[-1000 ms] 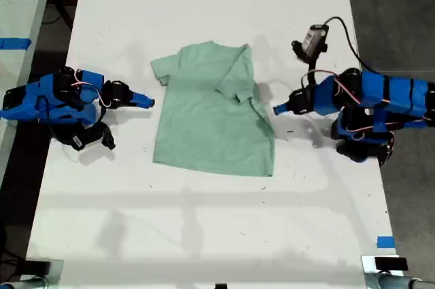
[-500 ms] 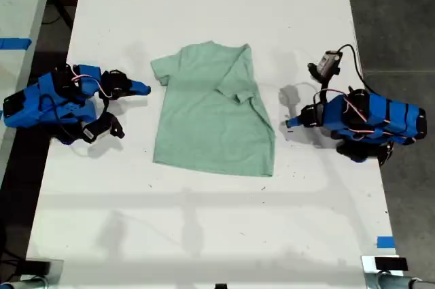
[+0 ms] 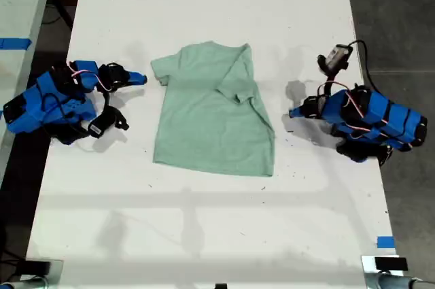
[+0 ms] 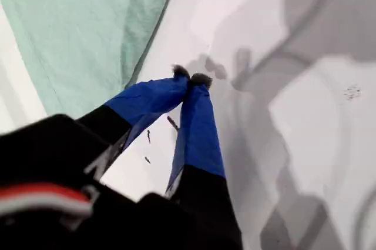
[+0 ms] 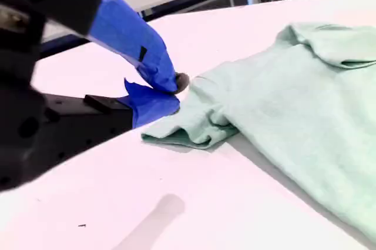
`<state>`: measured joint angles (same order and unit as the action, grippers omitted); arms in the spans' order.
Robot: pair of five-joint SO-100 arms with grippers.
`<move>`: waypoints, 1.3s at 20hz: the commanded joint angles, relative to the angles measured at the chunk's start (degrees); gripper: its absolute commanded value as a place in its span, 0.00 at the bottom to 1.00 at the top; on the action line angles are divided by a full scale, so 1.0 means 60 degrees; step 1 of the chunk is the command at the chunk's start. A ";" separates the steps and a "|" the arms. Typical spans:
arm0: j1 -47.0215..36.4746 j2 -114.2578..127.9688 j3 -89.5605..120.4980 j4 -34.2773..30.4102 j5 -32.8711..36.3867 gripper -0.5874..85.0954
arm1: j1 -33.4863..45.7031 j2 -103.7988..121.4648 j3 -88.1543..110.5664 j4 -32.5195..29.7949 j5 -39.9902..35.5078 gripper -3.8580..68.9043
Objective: Fold t shirt
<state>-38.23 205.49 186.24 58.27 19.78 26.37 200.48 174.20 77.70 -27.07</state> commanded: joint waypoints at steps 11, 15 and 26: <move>0.0117 0.0088 0.0352 -0.0161 0.0278 0.00 | -0.0645 0.0103 0.0527 0.0044 0.0308 0.06; 0.0293 0.0088 0.0337 -0.0146 0.0322 0.00 | -0.0645 0.0103 0.0527 0.0044 0.0264 0.06; 0.0396 0.0088 0.0352 -0.0103 0.0176 0.00 | -0.0659 0.0103 0.0527 0.0044 0.0308 0.06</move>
<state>-36.30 205.49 186.24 57.92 21.45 22.68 200.48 174.29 77.70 -25.66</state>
